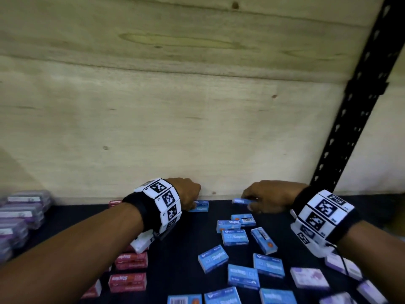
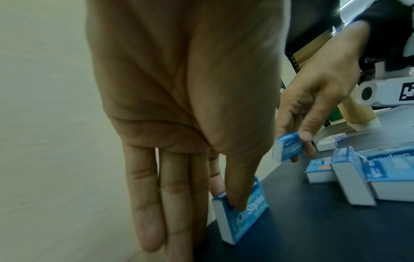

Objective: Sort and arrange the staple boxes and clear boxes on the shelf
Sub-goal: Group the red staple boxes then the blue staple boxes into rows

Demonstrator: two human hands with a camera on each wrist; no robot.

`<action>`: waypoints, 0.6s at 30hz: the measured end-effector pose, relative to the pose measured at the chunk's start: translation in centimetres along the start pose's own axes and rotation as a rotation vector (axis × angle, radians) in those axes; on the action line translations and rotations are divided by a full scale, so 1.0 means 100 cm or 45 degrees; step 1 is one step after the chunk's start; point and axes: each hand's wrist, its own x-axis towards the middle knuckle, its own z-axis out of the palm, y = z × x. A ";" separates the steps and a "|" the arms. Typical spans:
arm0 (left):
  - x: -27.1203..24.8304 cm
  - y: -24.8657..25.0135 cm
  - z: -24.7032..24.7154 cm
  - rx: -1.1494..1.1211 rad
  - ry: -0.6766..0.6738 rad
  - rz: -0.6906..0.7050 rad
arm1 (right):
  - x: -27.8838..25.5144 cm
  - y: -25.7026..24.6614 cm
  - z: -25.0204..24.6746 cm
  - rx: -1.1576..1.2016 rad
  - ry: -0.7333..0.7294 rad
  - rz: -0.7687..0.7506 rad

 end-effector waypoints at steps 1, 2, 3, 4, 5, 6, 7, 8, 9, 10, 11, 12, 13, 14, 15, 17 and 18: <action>0.000 0.000 0.000 0.012 -0.002 0.000 | 0.004 -0.001 -0.002 0.028 0.014 0.000; 0.000 -0.001 0.001 0.021 -0.001 0.007 | 0.008 -0.002 -0.003 0.051 0.021 0.003; 0.000 -0.002 0.001 0.028 0.002 0.010 | 0.013 -0.004 -0.004 0.064 0.023 0.002; 0.000 -0.003 0.002 0.027 0.003 0.013 | 0.017 -0.007 -0.004 0.070 0.023 0.001; 0.002 -0.004 0.002 0.022 0.000 0.010 | 0.021 -0.009 -0.004 0.075 0.022 -0.002; 0.003 -0.006 0.002 0.023 -0.006 0.005 | 0.025 -0.012 -0.003 0.080 0.027 -0.007; 0.005 -0.007 0.002 0.026 -0.007 0.001 | 0.027 -0.014 -0.003 0.078 0.036 -0.008; 0.006 -0.008 0.002 0.031 -0.008 -0.005 | 0.029 -0.016 -0.003 0.072 0.048 -0.008; 0.006 -0.008 0.002 0.037 0.002 -0.007 | 0.030 -0.017 -0.003 0.064 0.064 -0.005; 0.007 -0.008 0.002 0.044 0.022 -0.002 | 0.032 -0.019 -0.003 0.060 0.078 -0.005; 0.007 -0.007 0.004 0.049 0.052 -0.007 | 0.034 -0.019 -0.003 0.058 0.091 -0.008; 0.008 -0.007 0.005 0.056 0.085 -0.015 | 0.035 -0.019 -0.002 0.058 0.106 -0.011; 0.008 -0.006 0.006 0.063 0.112 -0.020 | 0.036 -0.019 -0.002 0.058 0.117 -0.011; 0.008 -0.006 0.007 0.064 0.115 -0.020 | 0.037 -0.019 -0.001 0.057 0.124 -0.012; 0.010 -0.006 0.007 0.069 0.103 -0.013 | 0.039 -0.019 -0.001 0.055 0.131 -0.012; 0.012 -0.006 0.008 0.078 0.077 -0.003 | 0.041 -0.020 0.000 0.052 0.144 -0.015; 0.012 -0.005 0.008 0.077 0.080 -0.007 | 0.042 -0.021 0.000 0.053 0.145 -0.014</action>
